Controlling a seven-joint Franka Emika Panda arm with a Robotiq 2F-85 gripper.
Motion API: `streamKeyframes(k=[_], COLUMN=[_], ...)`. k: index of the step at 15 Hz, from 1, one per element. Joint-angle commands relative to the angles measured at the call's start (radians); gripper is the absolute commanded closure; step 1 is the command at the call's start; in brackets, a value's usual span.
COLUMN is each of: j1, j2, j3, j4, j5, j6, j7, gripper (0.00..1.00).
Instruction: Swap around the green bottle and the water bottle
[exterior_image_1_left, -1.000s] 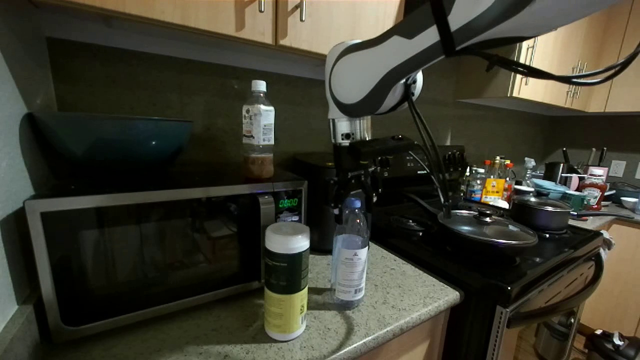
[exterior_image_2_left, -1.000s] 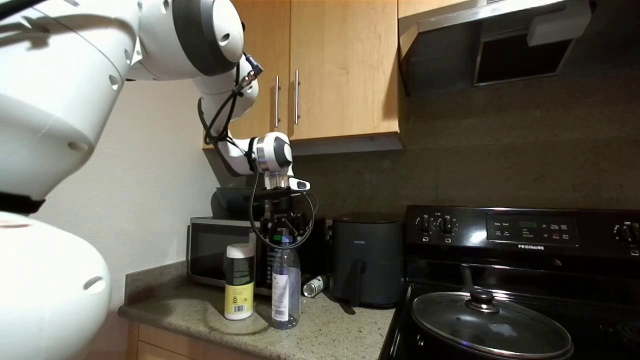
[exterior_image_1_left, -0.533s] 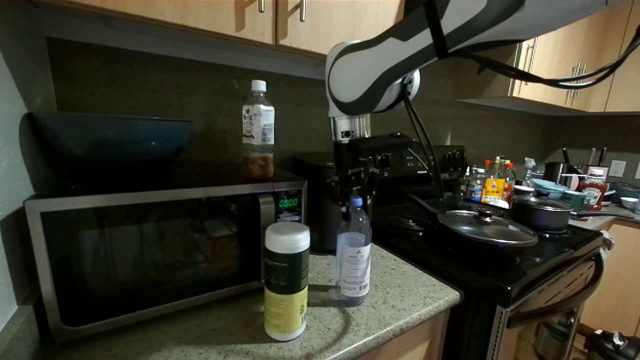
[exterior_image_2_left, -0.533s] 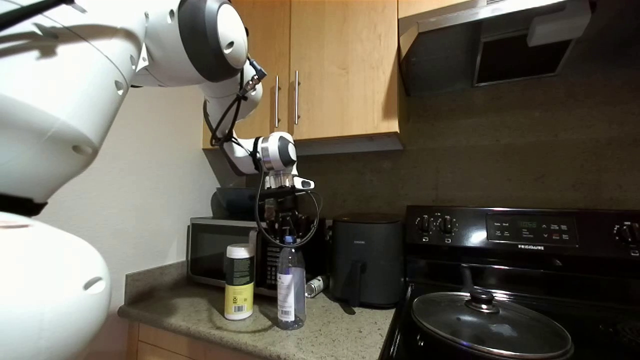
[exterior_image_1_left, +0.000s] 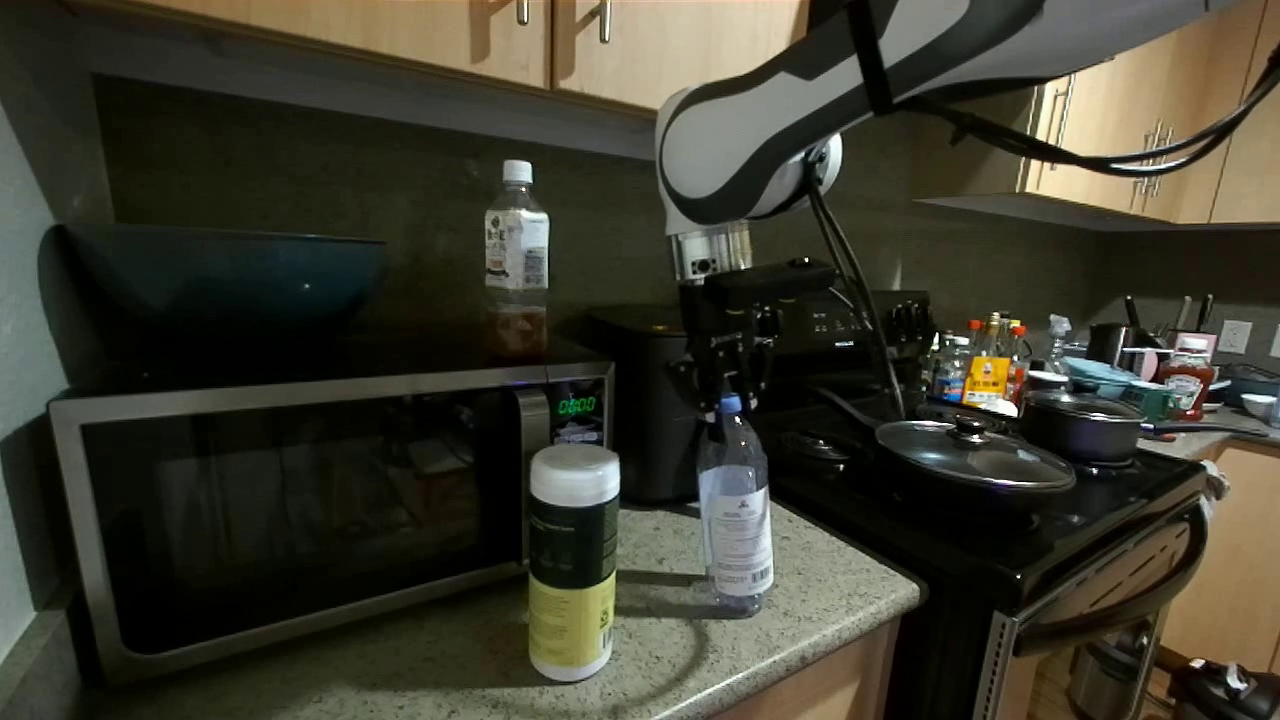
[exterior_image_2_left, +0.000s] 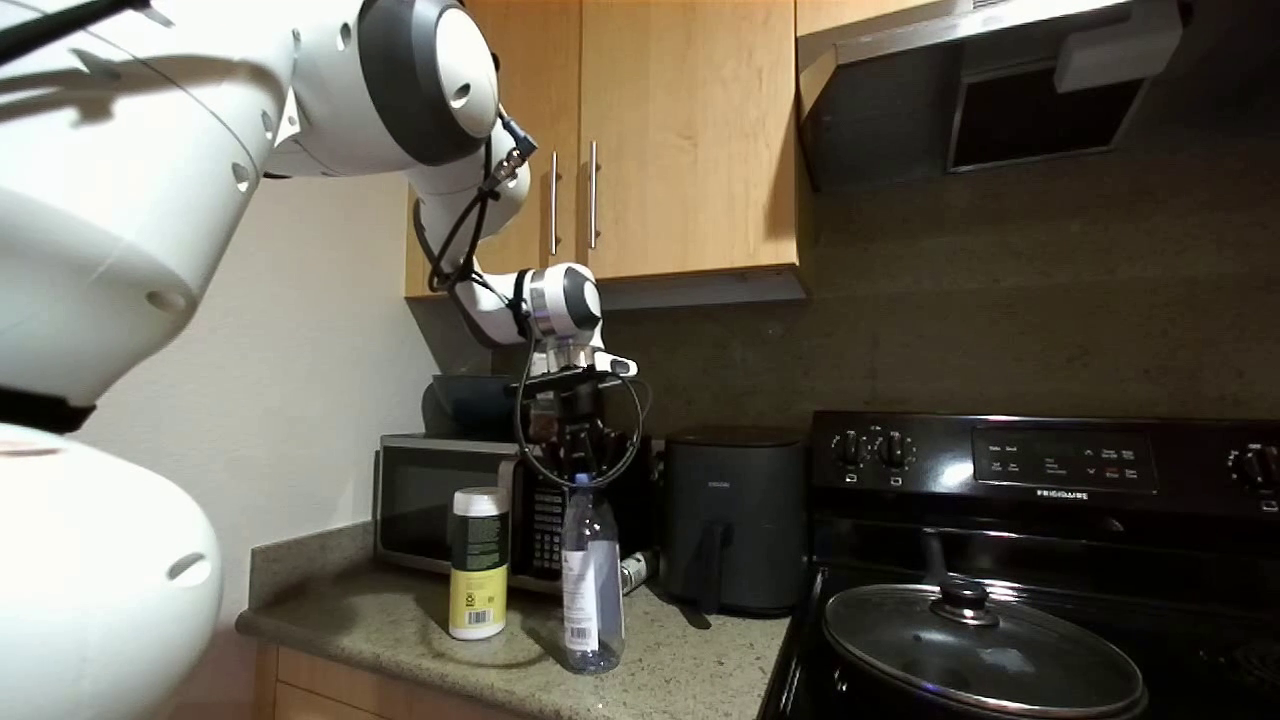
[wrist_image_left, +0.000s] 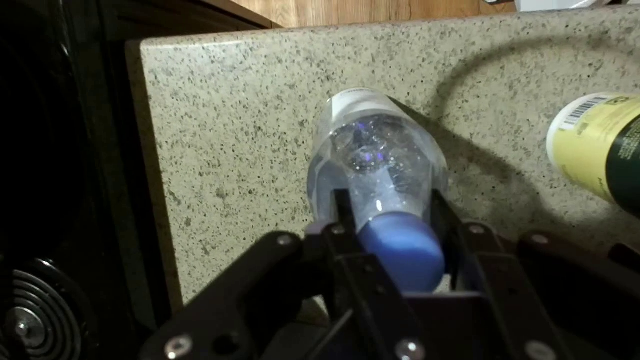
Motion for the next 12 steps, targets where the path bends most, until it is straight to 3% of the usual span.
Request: streamKeyframes(k=[1,9,10,12], j1=[-0.012,-0.050,-0.047,-0.049], j2=[-0.047,-0.114,-0.078,-0.089], j3=[-0.016,-0.036,-0.030,-0.032], j4=[-0.074,-0.194,-0.118,-0.136], j5=[-0.003,0.035,0.024,0.024], j6=[0.003,0.136,0.082,0.096], j7=[0.030,0.048,0.013,0.023], gripper=[0.87,0.86,0.62,0.62])
